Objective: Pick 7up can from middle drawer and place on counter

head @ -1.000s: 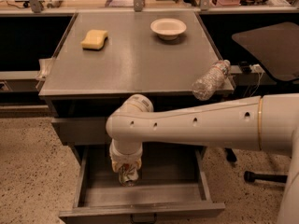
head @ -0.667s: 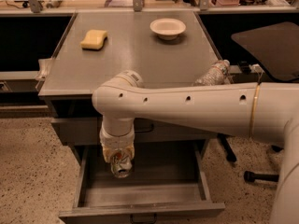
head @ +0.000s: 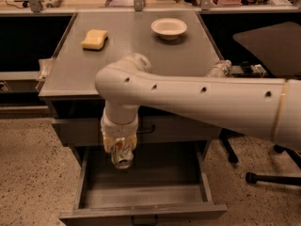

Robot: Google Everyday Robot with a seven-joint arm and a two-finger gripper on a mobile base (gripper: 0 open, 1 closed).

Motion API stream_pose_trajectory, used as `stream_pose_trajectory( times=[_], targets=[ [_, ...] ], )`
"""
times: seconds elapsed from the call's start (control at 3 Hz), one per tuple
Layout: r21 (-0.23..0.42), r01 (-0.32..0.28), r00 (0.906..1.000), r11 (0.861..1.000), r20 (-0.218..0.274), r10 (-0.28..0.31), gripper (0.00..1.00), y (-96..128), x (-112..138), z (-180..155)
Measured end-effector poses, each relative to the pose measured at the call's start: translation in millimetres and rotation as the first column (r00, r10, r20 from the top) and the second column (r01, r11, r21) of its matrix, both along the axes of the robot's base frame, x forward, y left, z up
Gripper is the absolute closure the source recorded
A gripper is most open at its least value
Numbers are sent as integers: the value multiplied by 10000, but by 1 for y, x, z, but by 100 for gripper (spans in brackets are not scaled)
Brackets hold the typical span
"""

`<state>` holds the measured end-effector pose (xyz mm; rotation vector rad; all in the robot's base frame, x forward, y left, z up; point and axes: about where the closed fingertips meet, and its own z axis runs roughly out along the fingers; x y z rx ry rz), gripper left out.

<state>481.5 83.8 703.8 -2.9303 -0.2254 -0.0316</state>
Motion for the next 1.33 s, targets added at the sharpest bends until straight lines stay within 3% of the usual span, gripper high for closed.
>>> stream_pose_trajectory(
  times=[0.33,0.67,1.0,1.33],
  targets=[
    [255,-81,9973,9996,726,62,100,-9,9,66],
    [35,-359,9881,9994,1497,349,100,-17,36,156],
    [192,-334,9899,9993,1382,304,100,-21,66,195],
    [1073,429,9937,9933,986,-535,100,-23,107,213]
  ],
)
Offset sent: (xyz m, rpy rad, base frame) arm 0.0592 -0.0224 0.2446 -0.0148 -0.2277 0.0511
